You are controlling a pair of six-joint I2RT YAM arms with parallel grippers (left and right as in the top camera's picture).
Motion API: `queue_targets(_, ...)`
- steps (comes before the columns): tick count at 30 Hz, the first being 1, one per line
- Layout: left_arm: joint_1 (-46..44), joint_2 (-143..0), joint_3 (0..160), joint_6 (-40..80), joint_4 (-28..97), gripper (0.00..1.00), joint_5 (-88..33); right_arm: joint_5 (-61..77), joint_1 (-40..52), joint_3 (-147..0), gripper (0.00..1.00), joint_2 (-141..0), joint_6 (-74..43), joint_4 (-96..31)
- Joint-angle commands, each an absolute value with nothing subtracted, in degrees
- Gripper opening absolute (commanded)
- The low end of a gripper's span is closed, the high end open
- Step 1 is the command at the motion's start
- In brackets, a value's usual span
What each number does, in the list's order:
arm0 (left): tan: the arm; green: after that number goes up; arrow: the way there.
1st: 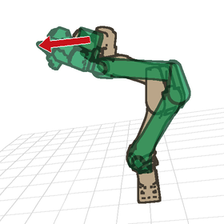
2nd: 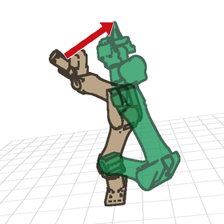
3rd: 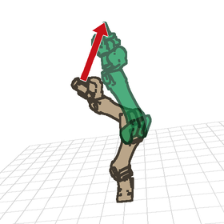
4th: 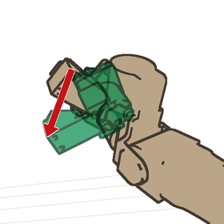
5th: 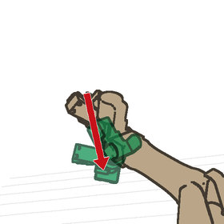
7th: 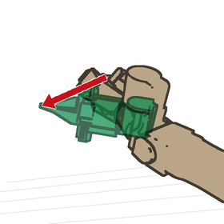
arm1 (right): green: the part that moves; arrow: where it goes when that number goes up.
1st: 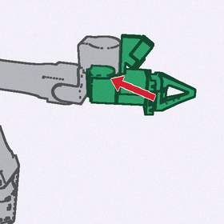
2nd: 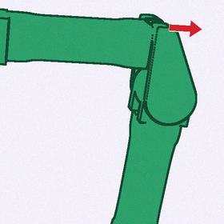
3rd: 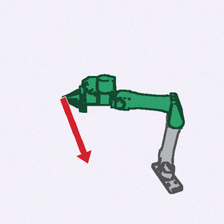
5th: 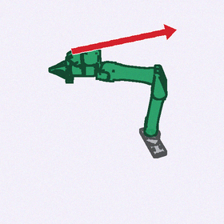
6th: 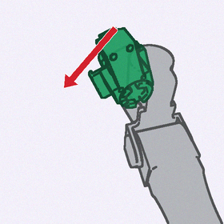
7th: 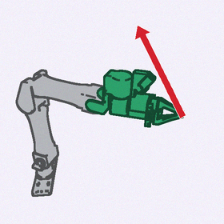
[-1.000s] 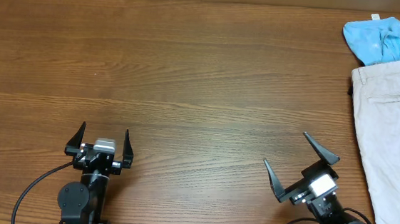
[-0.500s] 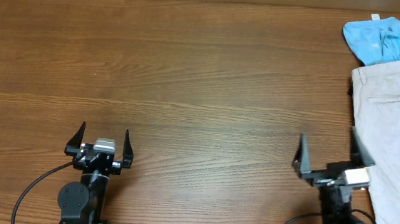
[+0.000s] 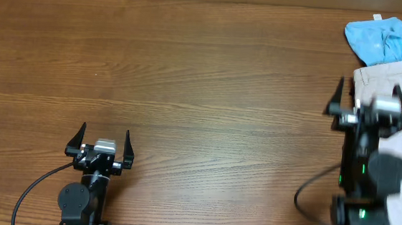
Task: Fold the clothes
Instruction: 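Move the right gripper up to the beige shorts on the clothes pile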
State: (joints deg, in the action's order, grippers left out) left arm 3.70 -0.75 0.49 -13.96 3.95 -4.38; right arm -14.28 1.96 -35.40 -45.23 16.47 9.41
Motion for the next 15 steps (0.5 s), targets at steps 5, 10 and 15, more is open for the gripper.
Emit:
queue_targets(5, 3.3, -0.6, 0.3, -14.6, 4.1, 1.0, -4.0, -17.5, -2.7, -58.0, 1.0, -66.5, 18.9, -5.2)
queue_targets(10, 3.3, -0.6, 0.3, -14.6, 4.1, 1.0, -4.0, -17.0, -7.4, -74.0, 1.0, -79.7, 18.9, -20.7)
queue_targets(15, 3.3, -0.6, 0.3, -14.6, 4.1, 1.0, -4.0, -10.6, -10.0, -84.9, 1.0, -89.4, 18.9, -31.9)
